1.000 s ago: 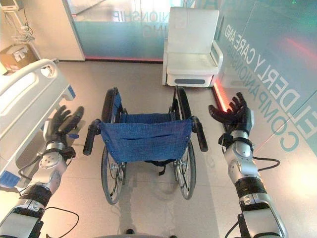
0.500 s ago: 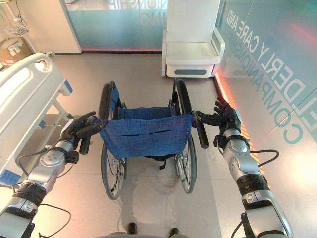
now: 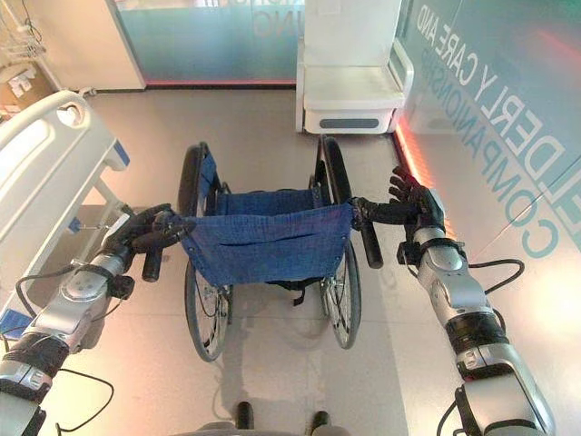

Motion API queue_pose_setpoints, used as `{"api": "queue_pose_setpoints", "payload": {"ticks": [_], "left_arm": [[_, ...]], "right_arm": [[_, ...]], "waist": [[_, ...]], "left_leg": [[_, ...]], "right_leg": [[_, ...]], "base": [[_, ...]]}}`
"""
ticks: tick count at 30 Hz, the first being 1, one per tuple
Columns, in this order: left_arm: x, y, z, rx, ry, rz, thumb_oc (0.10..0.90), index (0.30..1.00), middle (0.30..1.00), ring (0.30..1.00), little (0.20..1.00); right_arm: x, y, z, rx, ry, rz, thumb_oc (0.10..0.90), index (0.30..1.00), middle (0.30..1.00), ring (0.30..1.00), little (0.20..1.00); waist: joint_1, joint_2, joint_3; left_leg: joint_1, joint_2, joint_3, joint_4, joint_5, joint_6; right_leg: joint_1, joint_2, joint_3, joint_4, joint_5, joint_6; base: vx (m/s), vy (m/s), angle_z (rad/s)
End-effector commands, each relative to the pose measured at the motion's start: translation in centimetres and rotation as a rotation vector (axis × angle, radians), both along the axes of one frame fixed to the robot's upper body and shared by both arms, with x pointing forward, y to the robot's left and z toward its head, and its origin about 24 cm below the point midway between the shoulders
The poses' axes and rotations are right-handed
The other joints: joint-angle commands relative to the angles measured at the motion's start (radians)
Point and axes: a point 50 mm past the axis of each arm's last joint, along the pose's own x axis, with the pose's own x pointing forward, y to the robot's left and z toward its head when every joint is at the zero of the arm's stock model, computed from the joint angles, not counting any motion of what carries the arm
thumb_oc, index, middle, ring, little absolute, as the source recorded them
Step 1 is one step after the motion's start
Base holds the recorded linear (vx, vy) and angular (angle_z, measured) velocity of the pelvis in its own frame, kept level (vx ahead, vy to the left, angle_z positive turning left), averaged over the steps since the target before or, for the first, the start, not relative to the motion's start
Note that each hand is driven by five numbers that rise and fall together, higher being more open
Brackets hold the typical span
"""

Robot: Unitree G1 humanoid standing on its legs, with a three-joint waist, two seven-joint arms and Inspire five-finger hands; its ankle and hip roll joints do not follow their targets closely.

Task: Push the wheelchair next to the bed

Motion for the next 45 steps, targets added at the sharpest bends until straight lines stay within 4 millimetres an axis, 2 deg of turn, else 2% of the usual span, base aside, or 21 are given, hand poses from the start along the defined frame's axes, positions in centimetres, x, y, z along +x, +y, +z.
{"api": "queue_pose_setpoints", "payload": {"ticks": [1,9,16,20,27,33,38,41,45], "left_arm": [[1.2,1.6,4.4,0.072,-0.158,0.067,0.8,0.9,0.9,0.9,0.9],[-0.1,3.2,2.0,0.181,-0.015,0.133,0.8,0.9,0.9,0.9,0.9],[-1.0,3.8,0.4,0.175,0.032,0.174,0.8,0.9,0.9,0.9,0.9],[-1.4,3.8,-0.3,0.188,0.043,0.186,0.8,0.9,0.9,0.9,0.9],[-1.0,4.4,0.7,0.301,0.064,0.177,0.8,0.9,0.9,0.9,0.9],[-0.5,5.2,1.1,0.383,0.16,0.195,0.8,0.9,0.9,0.9,0.9],[-0.8,6.2,0.5,0.401,0.254,0.28,0.8,0.9,0.9,0.9,0.9],[-1.3,6.6,-0.6,0.384,0.327,0.351,0.8,0.9,0.9,0.9,0.9],[-1.5,6.0,-2.1,0.383,0.43,0.356,0.8,0.9,0.9,0.9,0.9]], "right_arm": [[0.5,2.2,3.4,0.051,-0.17,0.144,0.8,0.9,0.9,0.9,0.9],[-0.7,3.7,4.1,0.143,-0.238,0.229,0.8,0.9,0.9,0.9,0.9],[-1.9,4.2,4.3,0.17,-0.279,0.264,0.8,0.9,0.9,0.9,0.9],[-2.5,3.5,3.0,0.045,-0.185,0.242,0.8,0.9,0.9,0.9,0.9],[-2.7,1.0,0.2,-0.224,0.06,0.204,0.8,0.9,0.9,0.9,0.9],[-1.9,-0.3,-0.5,-0.391,0.185,0.146,0.8,0.9,0.9,0.9,0.9],[-1.1,-0.3,-0.5,-0.426,0.218,0.115,0.8,0.9,0.9,0.9,0.9],[-0.7,0.3,-0.5,-0.425,0.225,0.107,0.8,0.9,0.9,0.9,0.9],[-0.1,0.9,-0.9,-0.429,0.258,0.09,0.8,0.9,0.9,0.9,0.9]], "waist": [[0.005,-0.016,-0.046],[-0.005,-0.019,-0.039],[-0.021,-0.022,-0.033],[-0.031,-0.027,-0.029],[-0.036,-0.038,-0.017],[-0.031,-0.04,-0.002],[-0.022,-0.036,0.004],[-0.014,-0.035,0.007],[-0.006,-0.037,0.011]], "left_leg": [[0.016,-0.039,0.01,0.02,-0.094,0.001],[0.01,-0.037,0.018,0.022,-0.092,0.005],[0.007,-0.036,0.028,0.027,-0.095,0.006],[0.003,-0.036,0.036,0.03,-0.096,0.007],[-0.006,-0.034,0.045,0.039,-0.093,0.006],[-0.013,-0.034,0.041,0.045,-0.091,0.005],[-0.018,-0.038,0.03,0.048,-0.09,0.005],[-0.022,-0.041,0.022,0.049,-0.09,0.007],[-0.029,-0.046,0.013,0.052,-0.093,0.01]], "right_leg": [[-0.015,-0.018,0.002,0.033,-0.022,0.011],[-0.023,-0.016,0.007,0.033,-0.021,0.014],[-0.031,-0.015,0.017,0.037,-0.021,0.019],[-0.039,-0.015,0.024,0.04,-0.019,0.022],[-0.05,-0.017,0.024,0.047,-0.015,0.024],[-0.054,-0.019,0.019,0.051,-0.012,0.024],[-0.054,-0.02,0.015,0.052,-0.012,0.024],[-0.055,-0.021,0.011,0.053,-0.012,0.024],[-0.061,-0.023,0.007,0.059,-0.014,0.023]], "base": [[0.0,0.0,0.0],[0.0,0.0,0.0],[0.0,0.002,-0.01],[-0.01,0.006,-0.04],[-0.02,-0.007,-0.04],[-0.01,-0.006,0.0],[0.0,0.0,0.0],[0.0,0.0,0.0],[-0.02,-0.011,0.01]]}}
